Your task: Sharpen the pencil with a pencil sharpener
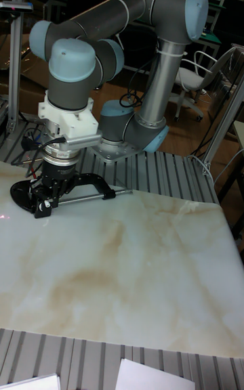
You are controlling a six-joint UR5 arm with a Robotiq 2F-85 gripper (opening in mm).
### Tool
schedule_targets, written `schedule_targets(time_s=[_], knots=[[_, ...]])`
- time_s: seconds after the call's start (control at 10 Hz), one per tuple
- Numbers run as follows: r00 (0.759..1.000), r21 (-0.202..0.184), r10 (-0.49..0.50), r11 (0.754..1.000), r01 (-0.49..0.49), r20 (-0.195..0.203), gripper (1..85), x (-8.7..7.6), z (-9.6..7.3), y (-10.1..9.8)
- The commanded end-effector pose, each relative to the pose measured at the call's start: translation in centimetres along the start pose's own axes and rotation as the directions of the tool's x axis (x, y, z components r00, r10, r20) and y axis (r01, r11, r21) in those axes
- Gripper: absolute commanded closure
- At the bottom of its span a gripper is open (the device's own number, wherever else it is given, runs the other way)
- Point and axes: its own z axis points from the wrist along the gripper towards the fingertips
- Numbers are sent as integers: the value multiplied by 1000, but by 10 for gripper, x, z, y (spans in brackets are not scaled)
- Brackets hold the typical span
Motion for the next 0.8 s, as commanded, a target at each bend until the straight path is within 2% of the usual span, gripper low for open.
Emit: schedule_targets(time_s=[0.0,0.1,0.2,0.7], knots=[[999,9,-27,1000,27,23,843,5,-1,-26],[999,42,-39,998,38,20,843,3,2,-37],[999,46,-37,998,35,33,843,-3,7,-40],[997,33,-25,999,23,70,843,-25,29,-41]])
